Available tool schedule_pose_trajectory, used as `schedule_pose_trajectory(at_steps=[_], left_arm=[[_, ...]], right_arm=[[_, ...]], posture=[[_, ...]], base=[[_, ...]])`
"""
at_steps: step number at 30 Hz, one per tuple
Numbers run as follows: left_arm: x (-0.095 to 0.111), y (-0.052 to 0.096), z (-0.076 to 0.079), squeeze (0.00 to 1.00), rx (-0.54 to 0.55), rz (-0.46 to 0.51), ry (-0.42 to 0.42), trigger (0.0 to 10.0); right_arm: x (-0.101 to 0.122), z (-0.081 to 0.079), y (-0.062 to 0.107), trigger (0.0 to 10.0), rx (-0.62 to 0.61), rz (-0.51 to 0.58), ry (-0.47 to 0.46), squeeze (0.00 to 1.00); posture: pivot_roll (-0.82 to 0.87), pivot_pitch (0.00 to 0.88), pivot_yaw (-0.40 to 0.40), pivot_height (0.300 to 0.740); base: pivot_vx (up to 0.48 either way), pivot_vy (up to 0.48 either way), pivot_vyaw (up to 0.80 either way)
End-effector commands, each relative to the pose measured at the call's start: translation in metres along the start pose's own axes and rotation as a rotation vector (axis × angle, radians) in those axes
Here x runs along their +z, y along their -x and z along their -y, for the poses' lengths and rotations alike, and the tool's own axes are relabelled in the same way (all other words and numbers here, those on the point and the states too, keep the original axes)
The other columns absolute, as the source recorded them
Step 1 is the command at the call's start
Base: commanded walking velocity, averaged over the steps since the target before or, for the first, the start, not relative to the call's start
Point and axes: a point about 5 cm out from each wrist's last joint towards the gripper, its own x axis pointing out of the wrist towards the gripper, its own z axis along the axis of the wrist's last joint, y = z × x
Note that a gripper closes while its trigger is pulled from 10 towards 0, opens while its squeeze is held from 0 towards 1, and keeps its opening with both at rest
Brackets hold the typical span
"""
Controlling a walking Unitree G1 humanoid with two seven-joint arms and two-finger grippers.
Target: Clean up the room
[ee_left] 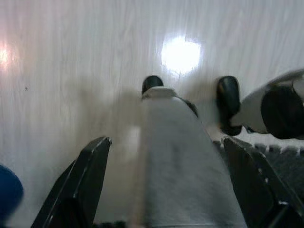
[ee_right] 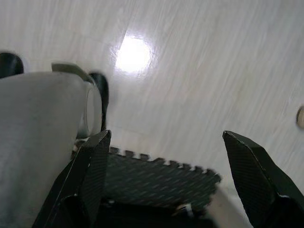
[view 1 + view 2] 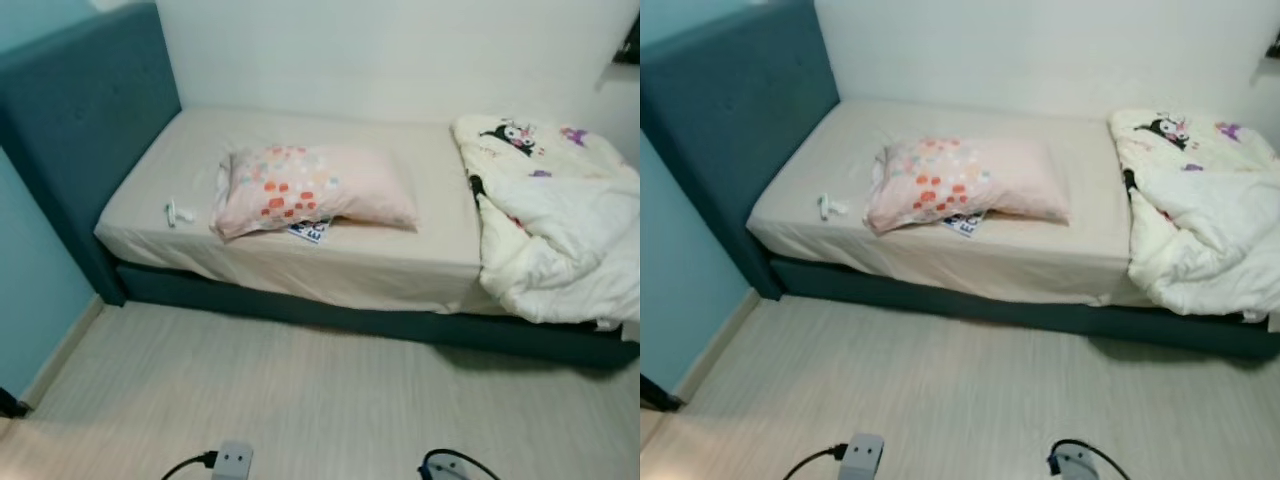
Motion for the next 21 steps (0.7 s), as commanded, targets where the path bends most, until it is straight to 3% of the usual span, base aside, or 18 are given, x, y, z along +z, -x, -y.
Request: schedule_pose_trajectory(at_steps=[1, 5, 11, 16, 21], left_arm=[[-0.015, 0.002, 0.005, 0.00, -0.016, -0.056, -0.002, 10.0], [-0.015, 0.002, 0.005, 0.00, -0.017, -0.056, -0.002, 10.0], [-0.014, 0.001, 0.005, 0.00, -0.018, -0.055, -0.003, 10.0], [-0.014, 0.001, 0.005, 0.00, -0.018, -0.054, -0.004, 10.0], [-0.014, 0.001, 0.005, 0.00, -0.019, -0.054, -0.005, 10.0]], right_arm=[[-0.005, 0.000, 0.001, 10.0, -0.009, -0.016, 0.010, 0.00], [-0.010, -0.001, 0.001, 10.0, -0.008, -0.024, 0.010, 0.00], [-0.016, 0.018, 0.001, 10.0, -0.052, -0.035, 0.016, 0.00], [-0.015, 0.035, 0.001, 10.0, -0.094, -0.042, 0.001, 0.00], [-0.005, 0.037, 0.000, 10.0, -0.101, -0.030, -0.008, 0.00]], posture=[[-0.01, 0.099, 0.009, 0.736], [-0.01, 0.100, 0.010, 0.736], [-0.02, 0.099, 0.011, 0.736], [-0.02, 0.098, 0.012, 0.736], [-0.02, 0.096, 0.012, 0.736]], base=[[0.000, -0.446, 0.76], [0.000, -0.448, 0.76], [0.000, -0.447, 0.77], [0.000, -0.448, 0.00], [0.000, -0.448, 0.00]])
